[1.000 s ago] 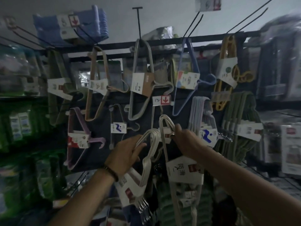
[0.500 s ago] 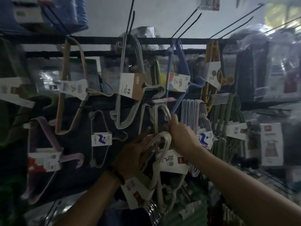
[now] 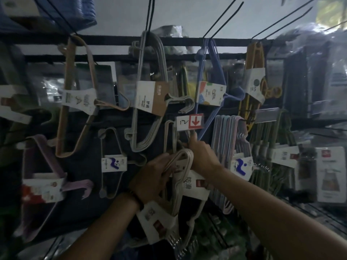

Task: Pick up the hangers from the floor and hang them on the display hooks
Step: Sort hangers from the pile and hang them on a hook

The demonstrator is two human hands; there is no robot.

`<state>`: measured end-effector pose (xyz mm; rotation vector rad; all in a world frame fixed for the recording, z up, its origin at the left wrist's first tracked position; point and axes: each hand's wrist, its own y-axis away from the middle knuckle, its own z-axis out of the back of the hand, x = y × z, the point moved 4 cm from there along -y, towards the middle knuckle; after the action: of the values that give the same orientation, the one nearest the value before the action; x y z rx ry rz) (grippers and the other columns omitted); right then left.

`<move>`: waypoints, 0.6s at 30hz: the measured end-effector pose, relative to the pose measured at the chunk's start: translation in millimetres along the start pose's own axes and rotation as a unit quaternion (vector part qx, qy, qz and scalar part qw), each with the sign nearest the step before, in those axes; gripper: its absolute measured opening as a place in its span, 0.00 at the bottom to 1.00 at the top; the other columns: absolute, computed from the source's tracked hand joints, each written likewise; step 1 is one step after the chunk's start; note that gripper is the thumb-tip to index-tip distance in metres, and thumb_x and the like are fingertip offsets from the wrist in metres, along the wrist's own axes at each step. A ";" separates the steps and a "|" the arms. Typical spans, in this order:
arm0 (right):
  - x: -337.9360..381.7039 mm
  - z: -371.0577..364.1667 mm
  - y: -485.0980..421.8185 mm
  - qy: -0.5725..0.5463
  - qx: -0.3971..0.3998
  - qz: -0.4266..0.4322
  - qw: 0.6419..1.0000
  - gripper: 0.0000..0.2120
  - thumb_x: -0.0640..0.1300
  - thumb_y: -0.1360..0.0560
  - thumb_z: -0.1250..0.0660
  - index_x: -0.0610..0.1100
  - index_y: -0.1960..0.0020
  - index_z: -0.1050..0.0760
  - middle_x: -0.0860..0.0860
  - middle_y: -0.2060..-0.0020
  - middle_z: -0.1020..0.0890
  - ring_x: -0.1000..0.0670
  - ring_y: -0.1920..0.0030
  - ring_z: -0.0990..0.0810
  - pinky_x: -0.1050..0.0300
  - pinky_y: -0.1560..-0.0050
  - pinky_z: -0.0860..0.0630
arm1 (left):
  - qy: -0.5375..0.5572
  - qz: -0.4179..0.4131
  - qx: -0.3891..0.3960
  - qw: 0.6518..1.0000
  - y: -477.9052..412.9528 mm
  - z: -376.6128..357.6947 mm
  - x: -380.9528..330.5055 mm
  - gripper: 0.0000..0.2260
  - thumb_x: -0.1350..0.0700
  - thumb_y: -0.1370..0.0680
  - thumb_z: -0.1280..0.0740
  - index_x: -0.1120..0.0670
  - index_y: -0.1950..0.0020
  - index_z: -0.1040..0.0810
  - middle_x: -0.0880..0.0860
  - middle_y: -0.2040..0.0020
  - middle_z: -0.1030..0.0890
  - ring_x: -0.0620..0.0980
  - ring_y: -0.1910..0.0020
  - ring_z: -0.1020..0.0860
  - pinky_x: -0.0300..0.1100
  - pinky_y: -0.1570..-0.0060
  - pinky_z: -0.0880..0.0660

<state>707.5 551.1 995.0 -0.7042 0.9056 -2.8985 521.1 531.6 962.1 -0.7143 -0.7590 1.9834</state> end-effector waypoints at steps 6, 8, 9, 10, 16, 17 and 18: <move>0.5 -31.0 -44.6 0.077 0.055 0.022 0.995 0.15 0.43 0.17 0.35 0.48 0.32 0.33 0.45 0.43 0.21 0.41 0.47 0.18 0.43 0.49 0.18 | -0.068 0.152 0.045 0.985 10.5 4.1 26.1 0.23 0.31 0.18 0.50 0.38 0.28 0.33 0.51 0.51 0.14 0.54 0.56 0.15 0.53 0.56 0.19; -0.3 -36.6 -57.2 0.069 0.067 0.001 0.995 0.18 0.45 0.16 0.38 0.45 0.28 0.35 0.44 0.40 0.22 0.39 0.41 0.19 0.43 0.48 0.21 | -0.076 0.189 0.040 0.978 11.5 4.2 32.6 0.18 0.38 0.15 0.45 0.42 0.28 0.31 0.52 0.53 0.15 0.55 0.57 0.16 0.55 0.56 0.19; -1.2 -39.3 -63.8 0.067 0.071 -0.005 0.995 0.18 0.45 0.16 0.39 0.43 0.27 0.36 0.43 0.38 0.21 0.38 0.40 0.19 0.42 0.49 0.23 | -0.085 0.206 0.039 0.974 10.6 4.1 36.4 0.18 0.40 0.14 0.44 0.44 0.27 0.32 0.52 0.53 0.15 0.55 0.57 0.16 0.55 0.56 0.19; -1.7 -43.6 -71.4 0.063 0.078 -0.006 0.995 0.19 0.44 0.15 0.40 0.41 0.27 0.35 0.43 0.37 0.21 0.38 0.38 0.19 0.44 0.50 0.23 | -0.096 0.219 0.040 0.970 10.0 3.9 39.4 0.20 0.41 0.14 0.45 0.45 0.24 0.33 0.53 0.53 0.15 0.56 0.57 0.17 0.56 0.57 0.19; -8.5 -54.4 -90.5 -0.038 0.119 -0.057 0.991 0.10 0.47 0.16 0.36 0.46 0.37 0.25 0.45 0.46 0.19 0.42 0.44 0.18 0.42 0.39 0.20 | -0.107 0.258 0.033 0.960 2.0 -2.9 39.6 0.23 0.43 0.13 0.46 0.52 0.21 0.34 0.56 0.51 0.16 0.57 0.56 0.17 0.50 0.57 0.21; -9.0 -55.3 -93.6 -0.038 0.124 -0.054 0.990 0.11 0.47 0.16 0.36 0.45 0.36 0.25 0.44 0.45 0.19 0.41 0.42 0.19 0.42 0.38 0.21 | -0.114 0.266 0.036 0.957 0.2 -4.7 38.4 0.22 0.45 0.13 0.45 0.53 0.21 0.35 0.57 0.50 0.15 0.57 0.54 0.17 0.47 0.57 0.23; -9.0 -55.1 -93.9 -0.039 0.135 -0.054 0.989 0.13 0.46 0.16 0.36 0.44 0.34 0.25 0.43 0.43 0.20 0.40 0.40 0.19 0.42 0.36 0.22 | -0.123 0.272 0.041 0.953 -1.8 -6.8 37.3 0.22 0.48 0.12 0.44 0.53 0.20 0.37 0.57 0.48 0.15 0.57 0.53 0.17 0.45 0.58 0.25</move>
<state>702.2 660.0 1002.3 -0.8567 0.4672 -2.9783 510.0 566.4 951.9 -0.6826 -0.6613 2.6278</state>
